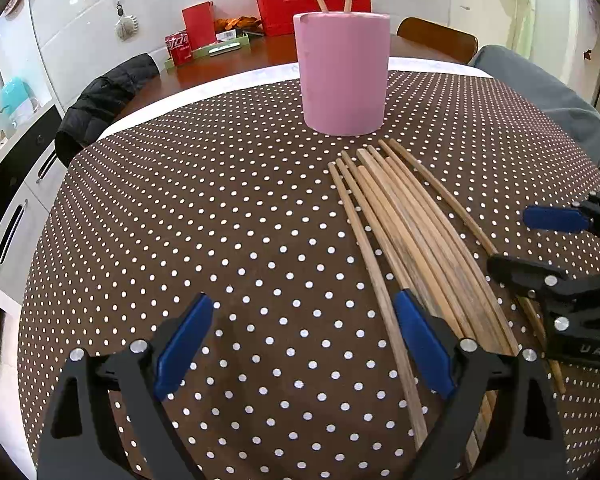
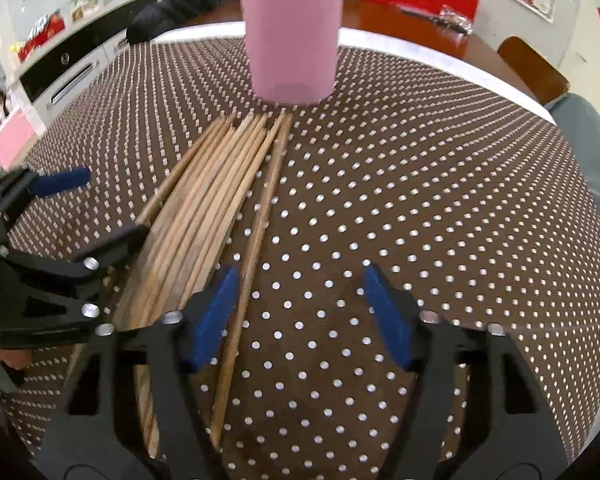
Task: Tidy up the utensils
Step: 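Grasp one chopstick with the left gripper while the right gripper grasps another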
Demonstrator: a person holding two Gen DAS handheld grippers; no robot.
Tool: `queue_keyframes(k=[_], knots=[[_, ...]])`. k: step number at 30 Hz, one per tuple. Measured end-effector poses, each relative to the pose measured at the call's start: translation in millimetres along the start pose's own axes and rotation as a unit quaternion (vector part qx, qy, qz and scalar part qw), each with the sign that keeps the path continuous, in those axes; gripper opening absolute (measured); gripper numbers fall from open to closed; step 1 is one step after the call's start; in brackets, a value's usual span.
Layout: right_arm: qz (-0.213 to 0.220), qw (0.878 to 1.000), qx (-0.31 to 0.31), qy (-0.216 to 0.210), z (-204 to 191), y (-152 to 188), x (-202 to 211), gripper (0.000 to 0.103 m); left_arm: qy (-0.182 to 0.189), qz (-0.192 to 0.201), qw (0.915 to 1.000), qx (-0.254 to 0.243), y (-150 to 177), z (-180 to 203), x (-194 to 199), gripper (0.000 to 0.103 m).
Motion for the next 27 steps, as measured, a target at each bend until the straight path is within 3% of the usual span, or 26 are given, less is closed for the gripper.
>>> queue_keyframes(k=[3, 8, 12, 15, 16, 17, 19, 21, 27], knots=[[-0.005, 1.000, 0.021, -0.001, -2, 2, 4, 0.049, 0.001, -0.001, 1.0000, 0.004, 2, -2, 1, 0.090], [-0.016, 1.000, 0.027, -0.006, 5, -3, 5, 0.049, 0.000, -0.012, 0.9999, -0.006, 1, -3, 1, 0.089], [-0.025, 0.999, 0.022, -0.018, -3, -25, -7, 0.049, 0.017, -0.028, 0.9994, -0.007, -8, -1, -6, 0.080], [-0.032, 0.999, 0.037, -0.008, -6, -32, -22, 0.048, 0.044, -0.042, 0.9981, -0.003, -12, 3, -9, 0.065], [-0.032, 0.999, 0.041, -0.013, -8, -32, -24, 0.042, 0.049, -0.044, 0.9978, -0.008, -13, 6, -10, 0.057], [-0.032, 0.998, 0.045, -0.019, -11, -31, -23, 0.028, 0.054, -0.046, 0.9974, -0.015, -14, 11, -10, 0.052], [-0.032, 0.998, 0.055, -0.020, -13, -29, -21, 0.011, 0.067, -0.050, 0.9961, -0.029, -15, 20, -10, 0.027], [-0.031, 0.998, 0.046, -0.030, -10, -25, -19, 0.006, 0.072, -0.052, 0.9955, -0.034, -16, 25, -10, 0.010], [-0.004, 0.998, -0.008, -0.067, 12, -16, -7, 0.006, 0.084, -0.031, 0.9960, -0.005, -13, 19, -6, 0.005]])
Point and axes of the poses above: each gripper's, at about its wrist camera, not at the fingertips, and x roughly against the way its jaws point, z to its right, y to its underside, the point moved 10 cm from there along -x, roughly the way its jaws point, and after that the axes turned 10 degrees about y, right-handed, at the moved point
